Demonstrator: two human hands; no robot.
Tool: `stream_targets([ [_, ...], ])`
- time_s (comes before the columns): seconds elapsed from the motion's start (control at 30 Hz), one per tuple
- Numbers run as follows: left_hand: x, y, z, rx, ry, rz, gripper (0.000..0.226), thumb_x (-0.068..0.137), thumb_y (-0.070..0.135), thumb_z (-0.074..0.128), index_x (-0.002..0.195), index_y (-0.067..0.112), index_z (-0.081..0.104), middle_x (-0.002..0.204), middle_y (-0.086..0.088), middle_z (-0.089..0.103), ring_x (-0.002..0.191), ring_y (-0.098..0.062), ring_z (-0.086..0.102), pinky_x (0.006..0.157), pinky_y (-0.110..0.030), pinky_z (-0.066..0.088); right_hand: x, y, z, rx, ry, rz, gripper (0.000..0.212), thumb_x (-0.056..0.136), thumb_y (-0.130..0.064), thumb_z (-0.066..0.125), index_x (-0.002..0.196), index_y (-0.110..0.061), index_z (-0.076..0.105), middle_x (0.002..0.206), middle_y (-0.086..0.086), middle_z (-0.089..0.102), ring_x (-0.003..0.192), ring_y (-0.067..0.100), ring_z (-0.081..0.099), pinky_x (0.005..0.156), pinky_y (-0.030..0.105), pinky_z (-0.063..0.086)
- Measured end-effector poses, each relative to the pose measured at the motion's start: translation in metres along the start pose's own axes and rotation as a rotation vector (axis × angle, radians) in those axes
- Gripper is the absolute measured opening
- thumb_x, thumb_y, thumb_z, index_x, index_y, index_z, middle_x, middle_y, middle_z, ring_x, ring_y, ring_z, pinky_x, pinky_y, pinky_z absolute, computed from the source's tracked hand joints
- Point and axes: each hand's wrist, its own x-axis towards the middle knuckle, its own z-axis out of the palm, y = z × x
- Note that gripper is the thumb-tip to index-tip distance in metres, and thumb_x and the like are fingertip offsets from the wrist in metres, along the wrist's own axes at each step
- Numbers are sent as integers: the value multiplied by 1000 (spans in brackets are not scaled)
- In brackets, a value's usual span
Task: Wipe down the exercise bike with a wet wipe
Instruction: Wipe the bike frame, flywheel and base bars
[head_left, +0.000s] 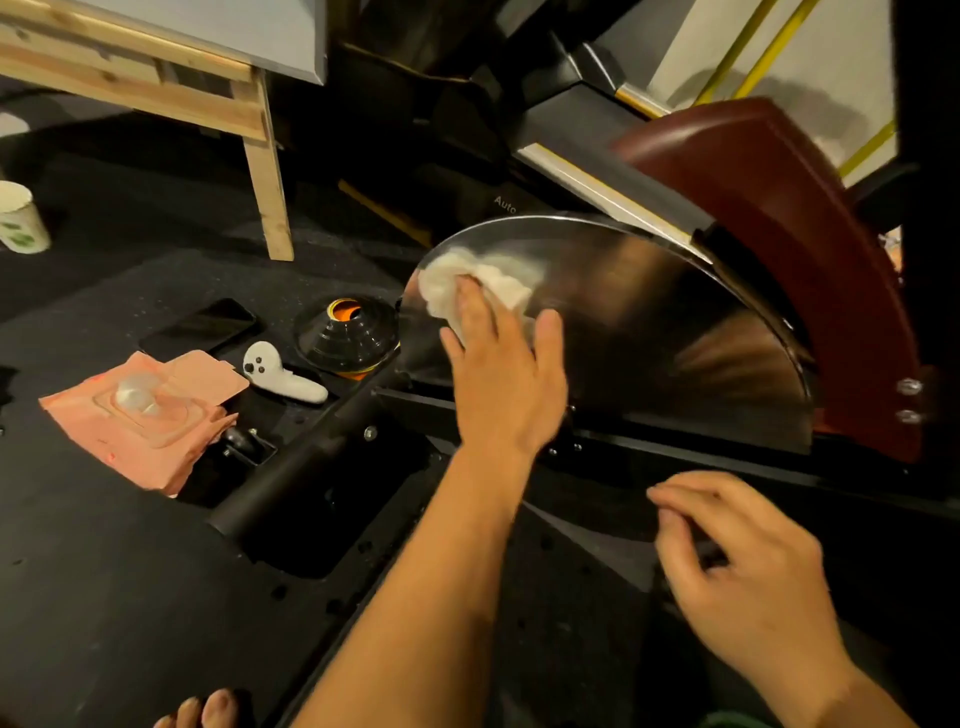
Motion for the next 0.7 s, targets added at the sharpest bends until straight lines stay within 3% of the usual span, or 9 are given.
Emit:
stream_targets([
  [0.07,-13,22,-2,-157,17,33,69,101,47,24,153,2,22,164,-15,-6,152,-28,-9,122,-53,1,6,-5,-8,12,75,-23,21,85,-15,57,90,-9,76,94,0,68,89,0,56,87,2,40],
  [0.17,-60,47,20,-1,-34,533,67,100,45,28,156,10,15,165,-11,-4,151,-23,-13,121,-57,3,17,-9,-17,31,256,-74,18,86,-8,58,88,-2,75,90,6,68,87,1,57,88,4,40],
  [0.2,-59,41,22,64,-37,567,67,100,46,27,156,13,15,165,-8,-4,151,-20,-14,120,-59,5,19,-10,-23,35,300,-77,17,87,-6,58,89,-1,75,89,6,67,86,1,57,86,5,40],
  [0.33,-13,22,5,26,86,114,71,97,49,22,155,7,16,165,-13,-3,152,-22,-9,120,-60,3,6,-10,-35,31,276,-47,17,88,-6,57,89,-4,74,88,2,65,83,3,57,84,6,41],
  [0.37,-16,30,7,-12,96,129,72,97,48,26,155,6,17,165,-14,-2,152,-24,-7,121,-58,1,-3,-7,-32,28,234,-34,18,88,-9,57,89,-5,74,89,2,66,83,3,58,84,6,41],
  [0.47,-71,55,46,100,-22,661,67,94,41,35,154,13,24,164,-11,10,150,-33,14,120,-60,4,-29,0,-21,73,177,13,20,87,-15,56,89,-9,75,90,-1,66,84,3,61,83,9,45],
  [0.53,-103,45,68,274,-196,854,69,95,43,31,157,20,12,165,-2,5,148,-31,20,119,-60,-1,-34,2,-19,92,180,33,20,87,-16,56,89,-9,75,90,-2,66,85,2,61,82,11,47],
  [0.63,-96,22,75,272,-174,797,64,100,42,31,158,23,12,165,1,5,151,-23,16,118,-63,3,-33,11,-23,98,174,59,17,87,-12,57,91,-8,74,92,-3,66,84,1,61,77,11,48],
  [0.7,-78,17,61,196,-26,583,59,100,40,29,155,19,20,164,-5,16,151,-25,15,116,-66,9,-34,14,-26,83,166,82,15,85,-8,60,92,-8,73,91,-4,65,82,1,59,75,9,47],
])
